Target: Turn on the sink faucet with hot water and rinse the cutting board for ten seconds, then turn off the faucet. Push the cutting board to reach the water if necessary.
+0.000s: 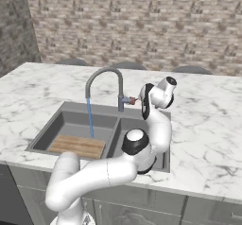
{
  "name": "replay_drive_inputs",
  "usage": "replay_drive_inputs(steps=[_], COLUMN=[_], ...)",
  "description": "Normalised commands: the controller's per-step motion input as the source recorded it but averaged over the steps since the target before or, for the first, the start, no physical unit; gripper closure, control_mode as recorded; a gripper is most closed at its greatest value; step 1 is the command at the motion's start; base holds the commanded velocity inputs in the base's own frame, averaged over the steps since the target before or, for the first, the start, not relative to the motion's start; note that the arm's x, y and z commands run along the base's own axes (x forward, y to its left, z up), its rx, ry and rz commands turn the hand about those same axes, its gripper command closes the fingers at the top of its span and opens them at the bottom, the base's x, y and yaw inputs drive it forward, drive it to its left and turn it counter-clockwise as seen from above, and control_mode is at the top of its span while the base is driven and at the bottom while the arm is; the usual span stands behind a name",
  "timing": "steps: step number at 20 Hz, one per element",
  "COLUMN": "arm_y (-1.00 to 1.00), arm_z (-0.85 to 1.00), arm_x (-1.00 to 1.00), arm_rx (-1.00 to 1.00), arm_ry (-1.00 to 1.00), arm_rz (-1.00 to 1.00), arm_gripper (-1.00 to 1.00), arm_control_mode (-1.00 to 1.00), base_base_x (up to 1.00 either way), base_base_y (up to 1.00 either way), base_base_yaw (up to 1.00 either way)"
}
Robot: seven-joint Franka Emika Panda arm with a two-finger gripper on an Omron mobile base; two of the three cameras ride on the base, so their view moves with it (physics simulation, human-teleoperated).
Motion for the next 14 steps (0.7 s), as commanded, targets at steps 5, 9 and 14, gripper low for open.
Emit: replay_drive_inputs(steps=[5,9,14], arm_y=[0.17,0.1,0.12], arm_z=[-0.12,-0.11,-0.11], arm_x=[0.0,-0.02,-0.09], arm_rx=[0.0,0.0,0.0], arm_ry=[0.0,0.0,0.01], arm_rz=[0.0,0.0,0.0], arm_gripper=[-1.0,-1.0,-1.0], arm_control_mode=[-1.0,-1.0,-1.0], base_base_x=[0.0,0.0,0.0], base_base_y=[0.0,0.0,0.0], base_base_yaw=[0.0,0.0,0.0])
